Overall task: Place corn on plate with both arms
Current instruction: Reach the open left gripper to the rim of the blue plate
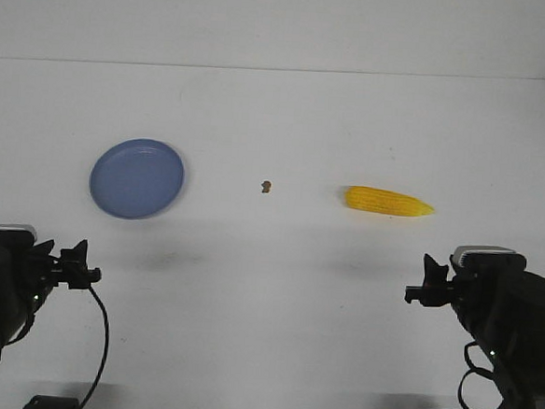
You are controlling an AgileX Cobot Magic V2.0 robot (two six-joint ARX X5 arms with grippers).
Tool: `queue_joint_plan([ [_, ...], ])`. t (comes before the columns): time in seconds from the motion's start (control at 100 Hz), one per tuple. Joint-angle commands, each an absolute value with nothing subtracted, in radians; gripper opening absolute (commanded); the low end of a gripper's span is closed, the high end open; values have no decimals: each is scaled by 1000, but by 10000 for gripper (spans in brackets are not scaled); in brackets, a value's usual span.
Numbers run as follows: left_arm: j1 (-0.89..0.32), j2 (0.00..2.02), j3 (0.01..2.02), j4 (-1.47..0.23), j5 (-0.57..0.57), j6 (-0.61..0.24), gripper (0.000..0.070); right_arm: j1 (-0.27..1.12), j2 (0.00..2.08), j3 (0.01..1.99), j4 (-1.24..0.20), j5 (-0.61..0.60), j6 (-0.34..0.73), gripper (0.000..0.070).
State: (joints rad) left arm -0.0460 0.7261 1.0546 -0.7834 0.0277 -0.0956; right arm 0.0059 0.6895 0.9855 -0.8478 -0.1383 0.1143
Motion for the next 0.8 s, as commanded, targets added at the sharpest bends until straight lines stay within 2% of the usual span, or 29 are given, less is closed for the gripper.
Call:
queue_joint_plan([
  [0.0, -45, 731, 1072, -788, 26, -95, 384, 7, 695, 1000, -841, -142, 131, 493],
  [0.24, -44, 766, 1073, -736, 26, -100, 382, 7, 695, 1000, -839, -141, 131, 494],
  [0.31, -43, 813, 1075, -704, 30, -128, 382, 7, 695, 1000, -839, -137, 131, 494],
  [0.54, 24, 1101, 1160, -633, 39, -169, 382, 7, 695, 1000, -834, -132, 131, 493],
  [0.79, 129, 1421, 1298, -576, 159, -170, 382, 7, 695, 1000, -831, -131, 131, 493],
])
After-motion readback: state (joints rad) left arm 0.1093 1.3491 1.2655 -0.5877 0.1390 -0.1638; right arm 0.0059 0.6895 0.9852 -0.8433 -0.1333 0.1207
